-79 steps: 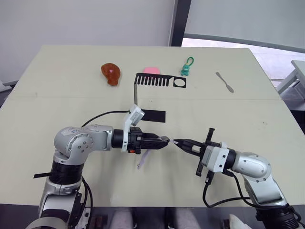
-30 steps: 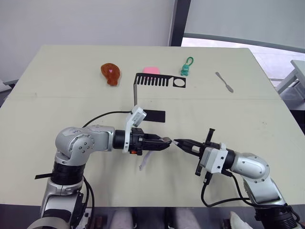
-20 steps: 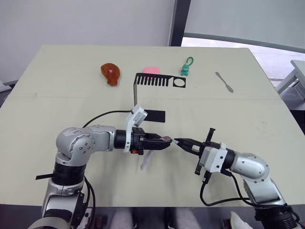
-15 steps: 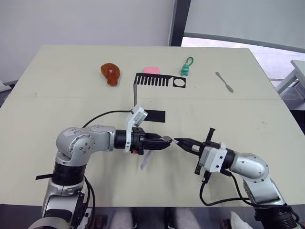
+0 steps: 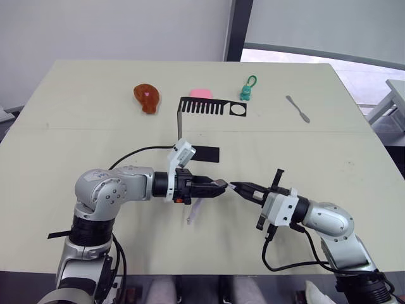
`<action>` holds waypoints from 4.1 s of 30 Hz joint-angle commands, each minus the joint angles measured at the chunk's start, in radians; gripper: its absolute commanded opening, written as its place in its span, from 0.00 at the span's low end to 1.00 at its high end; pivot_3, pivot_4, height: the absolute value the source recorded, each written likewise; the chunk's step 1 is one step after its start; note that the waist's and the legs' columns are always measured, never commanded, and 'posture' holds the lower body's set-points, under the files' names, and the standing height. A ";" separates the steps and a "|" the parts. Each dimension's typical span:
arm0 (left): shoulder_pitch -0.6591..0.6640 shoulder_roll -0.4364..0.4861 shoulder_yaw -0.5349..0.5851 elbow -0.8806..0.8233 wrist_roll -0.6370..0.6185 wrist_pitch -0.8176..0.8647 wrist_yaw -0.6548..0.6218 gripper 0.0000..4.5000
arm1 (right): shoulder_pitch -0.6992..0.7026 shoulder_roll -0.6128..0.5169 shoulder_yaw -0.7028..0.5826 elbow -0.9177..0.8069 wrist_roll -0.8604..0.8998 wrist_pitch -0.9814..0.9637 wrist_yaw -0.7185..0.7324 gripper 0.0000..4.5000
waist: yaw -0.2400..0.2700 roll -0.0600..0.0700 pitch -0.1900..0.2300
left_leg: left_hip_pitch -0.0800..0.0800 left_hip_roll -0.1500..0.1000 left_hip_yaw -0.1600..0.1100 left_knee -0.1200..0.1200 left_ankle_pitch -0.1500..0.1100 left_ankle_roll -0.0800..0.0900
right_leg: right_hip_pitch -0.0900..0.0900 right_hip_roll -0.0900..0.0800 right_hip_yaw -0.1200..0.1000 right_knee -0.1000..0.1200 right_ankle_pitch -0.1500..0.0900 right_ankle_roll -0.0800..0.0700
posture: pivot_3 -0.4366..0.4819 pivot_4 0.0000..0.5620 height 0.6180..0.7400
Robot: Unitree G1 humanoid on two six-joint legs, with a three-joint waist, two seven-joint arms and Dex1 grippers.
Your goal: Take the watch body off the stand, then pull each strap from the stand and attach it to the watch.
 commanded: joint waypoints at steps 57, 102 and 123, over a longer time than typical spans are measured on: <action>-0.015 -0.072 -0.092 -0.029 0.005 0.002 -0.025 0.36 | -0.068 0.051 0.071 -0.052 -0.069 0.018 -0.075 0.00 | 0.000 0.000 0.000 | 0.000 0.000 0.000 0.000 0.000 0.000 | 0.000 0.000 0.000 0.000 0.000 0.000 | 0.48 0.27 1.00; 0.090 0.175 0.019 -0.001 -0.011 -0.281 -0.333 0.36 | 0.074 -0.155 -0.173 -0.100 0.177 0.016 -0.010 0.00 | 0.001 0.000 0.000 | 0.000 0.000 0.000 -0.002 0.000 0.000 | 0.000 0.000 0.000 -0.002 0.000 0.000 | 0.48 0.27 1.00; 0.036 0.072 0.045 0.046 -0.062 -0.130 -0.153 0.36 | 0.161 -0.181 -0.129 -0.216 0.193 0.032 -0.003 0.00 | 0.001 -0.001 0.001 | 0.000 0.000 0.000 -0.001 0.000 0.000 | 0.001 0.000 0.000 -0.002 0.000 0.000 | 0.48 0.27 1.00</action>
